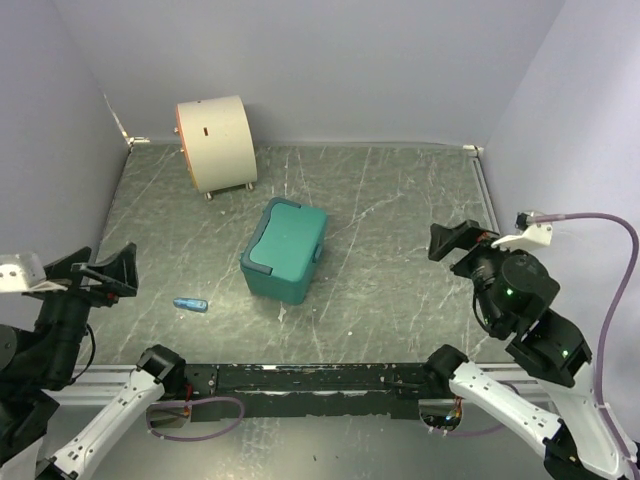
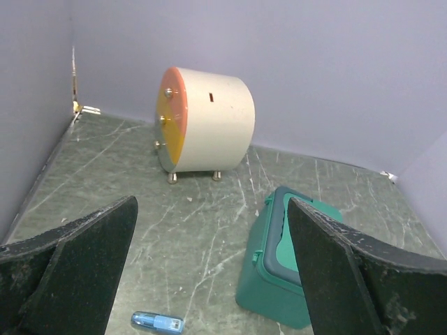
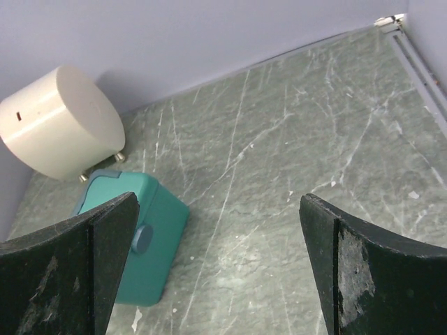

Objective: Organize the medicine kit

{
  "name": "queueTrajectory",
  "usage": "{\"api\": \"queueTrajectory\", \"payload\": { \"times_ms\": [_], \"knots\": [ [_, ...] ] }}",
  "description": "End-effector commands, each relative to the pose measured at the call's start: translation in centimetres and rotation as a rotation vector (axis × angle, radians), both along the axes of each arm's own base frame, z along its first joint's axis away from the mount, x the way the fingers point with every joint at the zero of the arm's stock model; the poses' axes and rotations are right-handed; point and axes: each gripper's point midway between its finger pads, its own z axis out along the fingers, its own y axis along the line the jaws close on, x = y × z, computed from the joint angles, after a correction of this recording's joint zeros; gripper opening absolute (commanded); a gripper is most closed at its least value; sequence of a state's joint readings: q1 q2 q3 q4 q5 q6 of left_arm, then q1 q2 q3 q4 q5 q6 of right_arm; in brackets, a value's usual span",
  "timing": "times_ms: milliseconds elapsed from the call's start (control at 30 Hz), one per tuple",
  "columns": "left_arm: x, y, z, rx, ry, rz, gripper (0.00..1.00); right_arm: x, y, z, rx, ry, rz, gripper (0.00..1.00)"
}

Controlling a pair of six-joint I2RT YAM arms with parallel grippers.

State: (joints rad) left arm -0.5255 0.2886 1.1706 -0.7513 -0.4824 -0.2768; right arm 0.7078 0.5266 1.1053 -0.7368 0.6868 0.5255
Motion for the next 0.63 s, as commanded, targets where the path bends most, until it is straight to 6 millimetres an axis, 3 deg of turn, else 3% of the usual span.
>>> {"api": "queueTrajectory", "payload": {
  "times_ms": [0, 267, 400, 600],
  "knots": [
    [-0.4, 1.4, -1.1, 0.028, 0.044, 0.060, 1.00, -1.3, -2.4, 0.4, -0.013, -0.010, -0.061, 1.00],
    [-0.5, 1.8, -1.7, -0.015, 0.082, 0.086, 1.00, -2.1, -4.0, 0.2, -0.043, -0.014, -0.107, 1.00],
    [-0.5, 1.4, -2.4, -0.016, 0.120, 0.072, 1.00, -1.9, -3.7, 0.9, -0.044, -0.036, -0.090, 1.00],
    [-0.4, 1.0, -2.5, -0.014, 0.104, 0.049, 1.00, -1.3, -4.1, 0.2, -0.049, -0.002, -0.154, 1.00]
  ]
}}
